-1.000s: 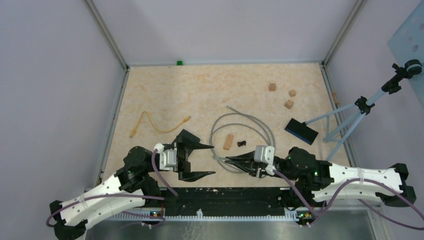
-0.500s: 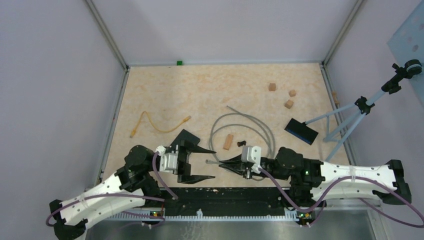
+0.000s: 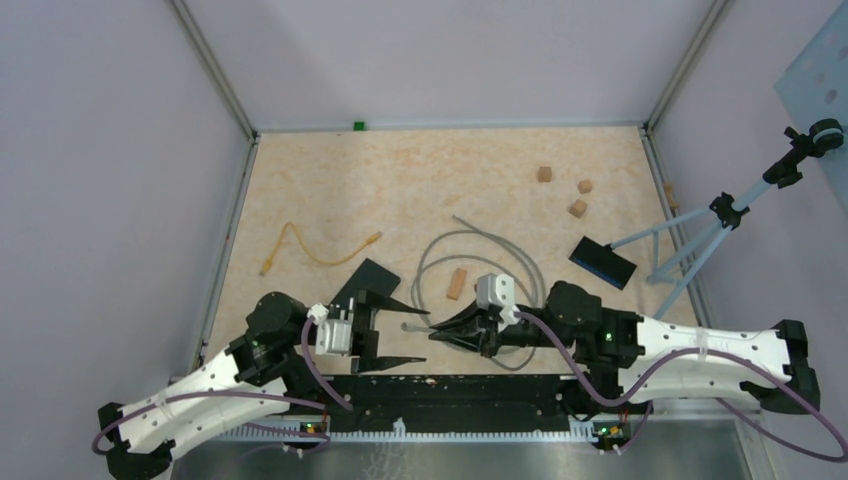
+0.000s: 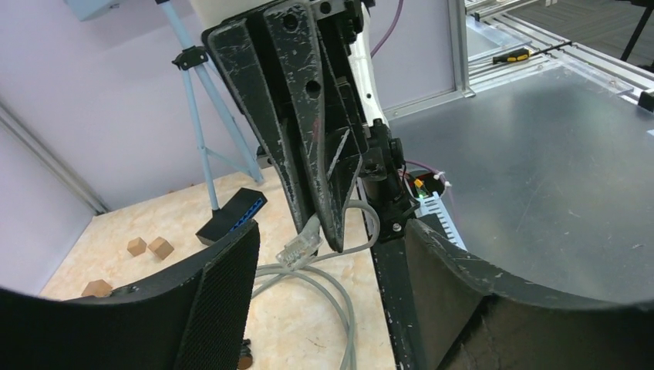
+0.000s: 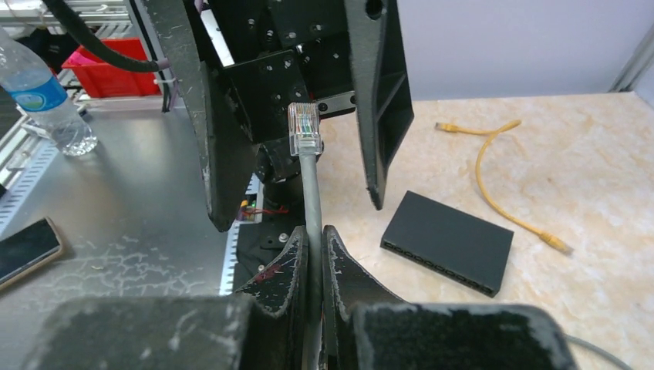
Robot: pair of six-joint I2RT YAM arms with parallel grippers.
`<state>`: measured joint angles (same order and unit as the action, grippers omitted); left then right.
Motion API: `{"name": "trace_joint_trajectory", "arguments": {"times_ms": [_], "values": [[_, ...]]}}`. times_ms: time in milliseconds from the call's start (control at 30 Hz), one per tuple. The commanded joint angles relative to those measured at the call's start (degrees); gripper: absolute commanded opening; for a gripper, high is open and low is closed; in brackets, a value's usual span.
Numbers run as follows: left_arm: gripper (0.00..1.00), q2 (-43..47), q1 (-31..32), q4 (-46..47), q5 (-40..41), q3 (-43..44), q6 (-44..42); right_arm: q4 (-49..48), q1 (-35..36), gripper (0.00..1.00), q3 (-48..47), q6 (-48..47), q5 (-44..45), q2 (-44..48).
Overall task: Insert the plug into the switch port
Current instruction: Pick up the connector from the center of the board.
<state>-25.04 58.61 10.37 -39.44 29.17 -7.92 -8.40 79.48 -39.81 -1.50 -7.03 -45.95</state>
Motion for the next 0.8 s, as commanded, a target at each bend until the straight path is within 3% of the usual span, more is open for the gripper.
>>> {"name": "trace_joint_trajectory", "arguments": {"times_ms": [0,400,633,767], "values": [[0.72,-0.33,0.27,0.0,-2.18,2.13,-1.43,-4.99,-3.33,0.0,-2.67,6.19,-6.15,-0.95],[0.64,1.61,0.28,-0.71,-1.83,1.33,-1.22,-8.65,-5.87,0.0,-1.22,10.36,-10.46,-1.37],[0.73,3.19,0.27,-2.56,1.19,1.7,-2.53,-4.17,-5.96,0.0,-2.04,8.09,-11.54,-2.02],[0.7,4.58,0.26,-4.95,2.57,2.89,-3.43,-0.65,-6.17,0.0,-3.17,6.92,-12.06,-2.38]]}}
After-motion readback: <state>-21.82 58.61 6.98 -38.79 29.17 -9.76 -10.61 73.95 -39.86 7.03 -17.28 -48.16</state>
